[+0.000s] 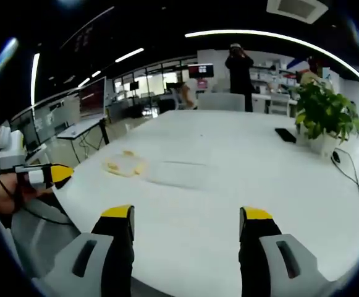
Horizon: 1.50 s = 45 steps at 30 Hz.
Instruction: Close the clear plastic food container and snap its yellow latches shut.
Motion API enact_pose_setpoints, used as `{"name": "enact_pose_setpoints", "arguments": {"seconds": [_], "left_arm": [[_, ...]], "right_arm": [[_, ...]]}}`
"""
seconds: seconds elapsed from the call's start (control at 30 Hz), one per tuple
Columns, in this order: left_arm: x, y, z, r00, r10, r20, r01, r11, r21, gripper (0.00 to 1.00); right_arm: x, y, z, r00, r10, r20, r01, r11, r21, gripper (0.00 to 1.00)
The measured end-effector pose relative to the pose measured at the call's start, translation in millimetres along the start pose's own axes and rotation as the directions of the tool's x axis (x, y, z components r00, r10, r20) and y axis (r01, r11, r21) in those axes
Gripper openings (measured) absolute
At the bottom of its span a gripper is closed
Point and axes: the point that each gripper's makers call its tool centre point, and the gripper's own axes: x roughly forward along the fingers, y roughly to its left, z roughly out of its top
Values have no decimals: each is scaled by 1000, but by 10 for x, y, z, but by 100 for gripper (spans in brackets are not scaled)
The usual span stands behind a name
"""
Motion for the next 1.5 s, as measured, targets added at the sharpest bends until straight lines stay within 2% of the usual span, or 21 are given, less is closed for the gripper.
{"name": "enact_pose_setpoints", "arguments": {"seconds": [1.5], "left_arm": [[23,-15,-18,1000,-2,-12,2,1000,2,45]], "right_arm": [[20,-8,-30,1000,2,-16,-3,1000,-6,65]]}}
